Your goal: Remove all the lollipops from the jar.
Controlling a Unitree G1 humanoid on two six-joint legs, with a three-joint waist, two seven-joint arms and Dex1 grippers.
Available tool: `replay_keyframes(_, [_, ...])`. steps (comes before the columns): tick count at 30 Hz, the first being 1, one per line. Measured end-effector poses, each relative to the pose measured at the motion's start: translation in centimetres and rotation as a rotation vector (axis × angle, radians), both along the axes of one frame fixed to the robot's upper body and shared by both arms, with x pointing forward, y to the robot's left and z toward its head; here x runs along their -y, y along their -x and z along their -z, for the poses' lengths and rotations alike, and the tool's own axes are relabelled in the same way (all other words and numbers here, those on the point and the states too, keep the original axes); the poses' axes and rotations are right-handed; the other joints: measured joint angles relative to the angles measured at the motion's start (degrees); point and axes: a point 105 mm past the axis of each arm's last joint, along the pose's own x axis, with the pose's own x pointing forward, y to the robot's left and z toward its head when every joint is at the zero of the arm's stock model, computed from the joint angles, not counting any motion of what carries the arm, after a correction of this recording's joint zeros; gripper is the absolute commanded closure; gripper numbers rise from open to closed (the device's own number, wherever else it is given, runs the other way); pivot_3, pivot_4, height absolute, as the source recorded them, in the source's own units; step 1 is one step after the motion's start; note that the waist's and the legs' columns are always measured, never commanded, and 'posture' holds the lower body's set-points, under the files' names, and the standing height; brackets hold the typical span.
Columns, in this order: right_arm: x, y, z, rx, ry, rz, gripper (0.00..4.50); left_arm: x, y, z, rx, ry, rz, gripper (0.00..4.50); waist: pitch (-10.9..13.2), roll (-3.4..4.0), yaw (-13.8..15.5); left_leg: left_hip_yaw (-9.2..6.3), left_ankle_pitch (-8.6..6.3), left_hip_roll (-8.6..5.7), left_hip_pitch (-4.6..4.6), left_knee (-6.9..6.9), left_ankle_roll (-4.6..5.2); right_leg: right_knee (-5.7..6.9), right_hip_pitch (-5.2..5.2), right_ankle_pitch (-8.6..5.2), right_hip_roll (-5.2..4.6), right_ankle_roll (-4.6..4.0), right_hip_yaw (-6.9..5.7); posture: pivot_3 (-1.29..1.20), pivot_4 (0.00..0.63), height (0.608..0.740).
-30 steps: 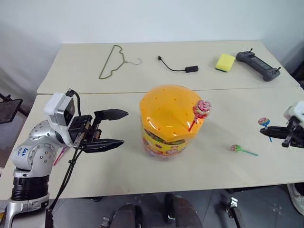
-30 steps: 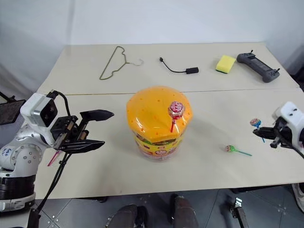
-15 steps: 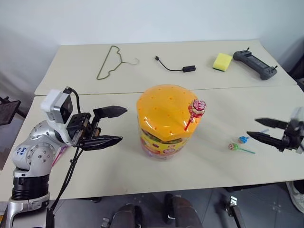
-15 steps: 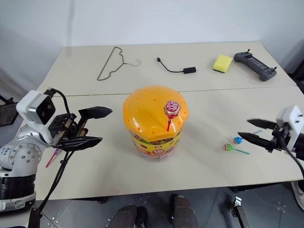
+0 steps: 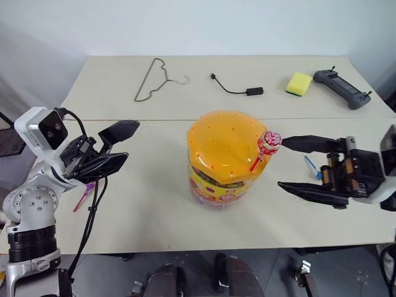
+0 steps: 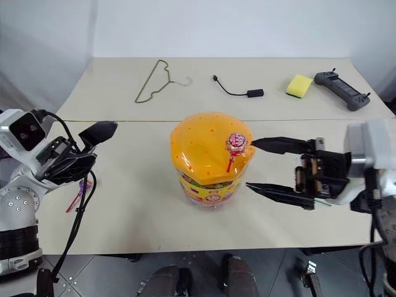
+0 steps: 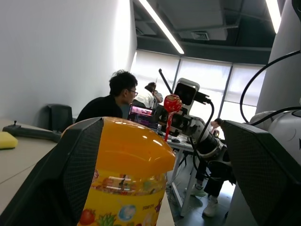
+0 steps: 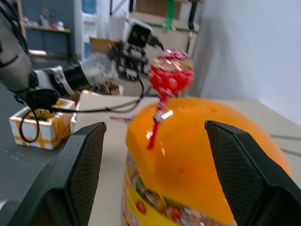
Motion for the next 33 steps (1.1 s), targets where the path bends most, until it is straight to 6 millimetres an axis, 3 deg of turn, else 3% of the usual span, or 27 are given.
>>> replay_keyframes(3, [-0.9,-0.4,0.5,0.014,0.013,-0.031,1.0,0.1,0.0,1.4,-0.02,-0.027,0.023,0.26,0.0,-0.01,0.0,0.0,-0.01,0.05,-0.02,0.0,0.0,0.01,-0.03,-0.02,0.03,-0.03,-0.02,0.0,0.15,0.74])
replay_keyframes(9, [-2.4,-1.0,0.9,0.018,0.026,-0.09,1.0,1.1,0.0,1.1,0.007,0.021,0.045,0.26,0.0,-0.01,0.0,-0.03,0.01,0.01,-0.05,0.0,0.06,0.11,-0.03,0.0,-0.05,-0.01,-0.03,0.0,0.15,0.74])
replay_keyframes(12, [-2.8,-1.2,0.8,0.006,0.022,-0.105,1.61,1.5,0.0,0.9,0.012,0.05,0.049,0.26,0.0,-0.01,0.0,-0.04,0.01,0.02,-0.04,0.0,0.07,0.11,-0.03,0.0,-0.05,-0.01,-0.04,0.0,0.15,0.74])
replay_keyframes(20, [-2.9,-1.7,0.7,-0.017,-0.007,-0.102,4.34,2.3,0.4,0.1,0.027,0.074,0.063,0.26,0.0,-0.01,0.0,-0.03,0.02,0.02,-0.02,0.01,0.08,0.14,-0.02,0.0,-0.04,-0.01,-0.04,0.0,0.15,0.74])
replay_keyframes(21, [-2.9,-1.7,0.7,-0.016,-0.007,-0.106,4.46,2.3,0.4,0.0,0.03,0.074,0.065,0.26,0.0,-0.01,0.0,-0.04,0.02,0.02,-0.02,0.01,0.08,0.14,-0.02,0.0,-0.03,-0.01,-0.05,0.0,0.15,0.74])
replay_keyframes(26, [-2.9,-1.6,-0.7,-0.059,-0.114,-0.143,4.46,2.3,0.4,0.0,0.032,0.076,0.066,0.26,0.0,-0.01,-0.1,-0.02,0.03,0.02,-0.02,0.02,0.1,0.19,-0.02,0.0,-0.03,-0.02,-0.03,0.0,0.15,0.74])
replay_keyframes(29, [-1.7,-1.6,-3.8,-0.114,-0.233,-0.133,4.46,2.3,0.5,-0.1,0.038,0.076,0.071,0.26,0.0,-0.01,0.0,-0.04,0.04,0.01,-0.03,0.03,0.12,0.17,-0.03,0.0,-0.07,-0.02,-0.03,0.0,0.15,0.74])
replay_keyframes(33, [0.7,-1.9,-5.2,-0.156,-0.171,-0.009,4.46,2.4,0.5,-0.2,0.054,0.073,0.065,0.26,0.0,-0.02,0.3,-0.19,-0.01,-0.01,-0.14,0.03,0.17,0.02,0.01,0.0,-0.1,-0.02,-0.17,0.0,0.15,0.74])
